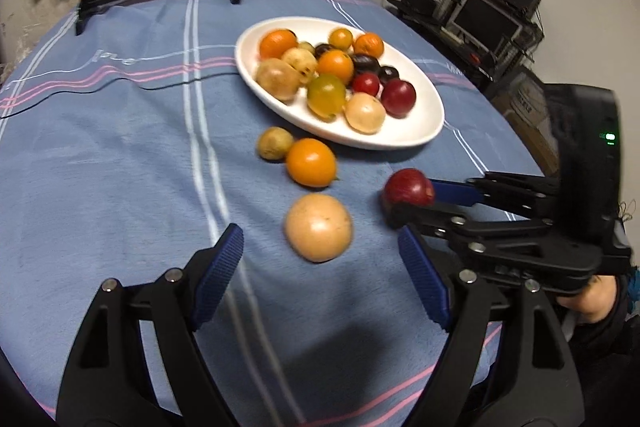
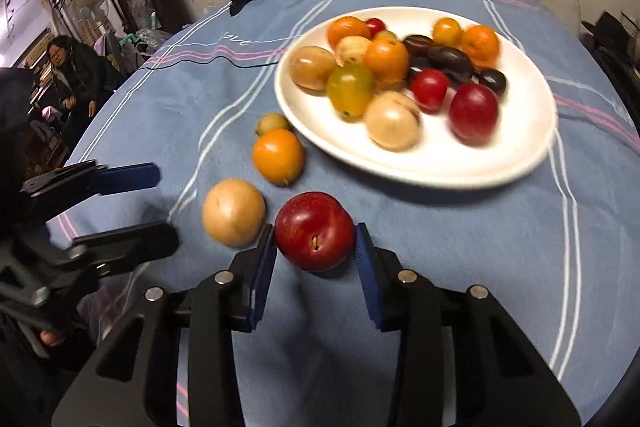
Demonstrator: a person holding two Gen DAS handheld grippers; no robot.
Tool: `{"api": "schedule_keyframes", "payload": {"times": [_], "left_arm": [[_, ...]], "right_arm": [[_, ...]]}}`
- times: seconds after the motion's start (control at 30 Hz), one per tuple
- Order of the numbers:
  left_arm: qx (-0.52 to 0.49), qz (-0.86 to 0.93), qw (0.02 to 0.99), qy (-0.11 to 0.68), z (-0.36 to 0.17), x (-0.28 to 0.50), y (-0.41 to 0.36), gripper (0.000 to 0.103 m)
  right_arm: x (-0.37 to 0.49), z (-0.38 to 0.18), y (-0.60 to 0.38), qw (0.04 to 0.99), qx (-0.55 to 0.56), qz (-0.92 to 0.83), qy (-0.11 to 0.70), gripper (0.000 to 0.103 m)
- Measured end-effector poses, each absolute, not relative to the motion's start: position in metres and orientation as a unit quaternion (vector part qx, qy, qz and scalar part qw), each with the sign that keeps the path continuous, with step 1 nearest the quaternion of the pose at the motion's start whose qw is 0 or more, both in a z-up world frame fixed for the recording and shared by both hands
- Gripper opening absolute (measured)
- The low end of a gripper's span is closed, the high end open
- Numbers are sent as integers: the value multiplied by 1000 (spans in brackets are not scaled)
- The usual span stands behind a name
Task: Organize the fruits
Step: 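Grasp a pale yellow fruit with the left tool while the right tool grasps a red plum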
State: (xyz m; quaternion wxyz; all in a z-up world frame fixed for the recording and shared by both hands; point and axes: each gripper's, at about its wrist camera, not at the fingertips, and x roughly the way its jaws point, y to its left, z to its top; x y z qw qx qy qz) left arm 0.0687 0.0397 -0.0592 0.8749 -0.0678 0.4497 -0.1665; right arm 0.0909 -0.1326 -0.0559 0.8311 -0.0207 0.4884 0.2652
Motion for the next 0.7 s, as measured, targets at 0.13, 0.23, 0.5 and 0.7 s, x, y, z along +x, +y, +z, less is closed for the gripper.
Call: {"api": "schedule_keyframes", "payload": {"times": [0.13,0.23,0.5,0.7], "left_arm": [[-58,-156,870,464,-71,81,28,81],[-53,-146,868,472,-78,87,24,81],[-44,-130,869,476,-88,94,19,45],[-52,-132,871,471,-83,89,22,45]], "right_arm": [[89,-55,-151,836,-10,252,486,40],[89,-52,-158,839,-6,252,482,40],[89,-53,-158,835,-2,261,484,40],[87,-49,-156,838,-3,262,479,40]]}}
